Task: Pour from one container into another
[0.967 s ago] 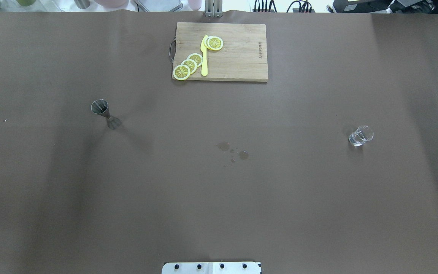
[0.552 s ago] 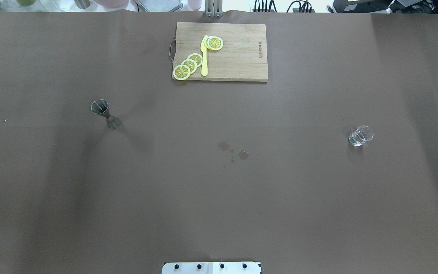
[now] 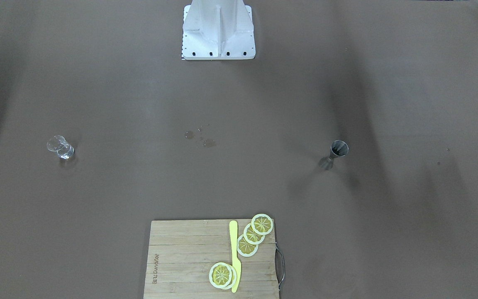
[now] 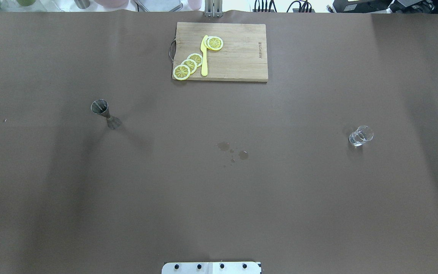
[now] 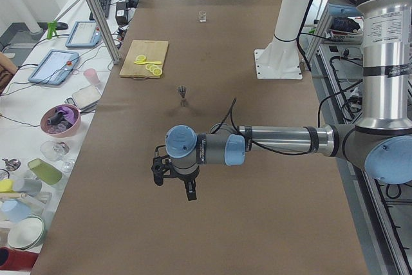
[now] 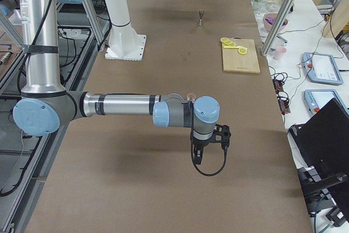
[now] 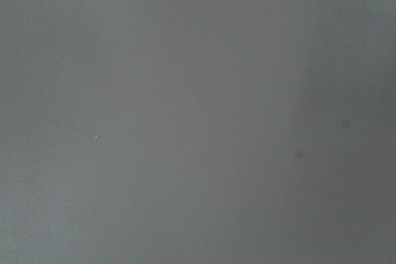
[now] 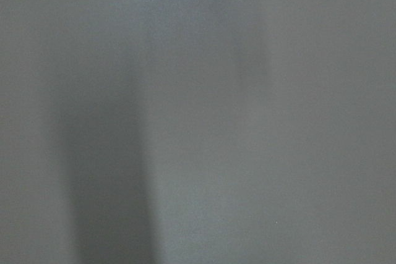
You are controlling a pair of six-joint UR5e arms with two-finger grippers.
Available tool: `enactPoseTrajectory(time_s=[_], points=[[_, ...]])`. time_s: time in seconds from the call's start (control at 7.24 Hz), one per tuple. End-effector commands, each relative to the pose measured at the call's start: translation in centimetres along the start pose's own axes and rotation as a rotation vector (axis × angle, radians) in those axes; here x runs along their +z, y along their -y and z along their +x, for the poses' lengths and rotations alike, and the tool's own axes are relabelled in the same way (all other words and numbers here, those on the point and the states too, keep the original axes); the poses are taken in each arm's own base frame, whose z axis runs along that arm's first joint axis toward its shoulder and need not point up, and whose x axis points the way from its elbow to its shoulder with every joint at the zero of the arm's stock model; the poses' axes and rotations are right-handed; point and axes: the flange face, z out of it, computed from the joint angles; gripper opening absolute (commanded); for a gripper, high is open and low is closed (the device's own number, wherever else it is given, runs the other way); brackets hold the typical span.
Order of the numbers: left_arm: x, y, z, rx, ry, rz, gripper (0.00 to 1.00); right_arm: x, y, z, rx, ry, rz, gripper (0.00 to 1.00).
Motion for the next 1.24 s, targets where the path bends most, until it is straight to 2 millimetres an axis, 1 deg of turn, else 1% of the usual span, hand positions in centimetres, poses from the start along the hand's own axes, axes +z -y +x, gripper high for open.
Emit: enactPoseTrajectory(time_s=[0.0,0.28,0.55,0.69,0.83,1.1], points=[[-0.07,-0.09,0.05,0.001,-0.001,0.001,0.98,-0.06,-0.11,0.05,0.0,0.0,0.002,1.0],[-0.23,-0.1,0.13,0.002,-0.003,0.004,0.98,-0.29,-0.08,-0.26,-0.006,0.001,0.007,1.0],[-0.13,-0.09,0.02,0.0,-0.002,0.002,0.98,-0.29,-0.16,-0.15,-0.004,0.001,0.006,1.0],[0.02,-0.15,-0.19,-0.003,0.001,0.0,0.98,-0.34,-0.29,-0.1,-0.004,0.002,0.007,1.0],[-0.22,-0.03,0.11,0.002,0.0,0.005,0.98,-0.53,-0.66,-0.19,-0.001,0.018,0.007,1.0],[-0.01,-0.1,-0.1,-0.003,-0.002,-0.001,0.98,-0.23,-1.0,0.11,0.003,0.017,0.002,1.0]])
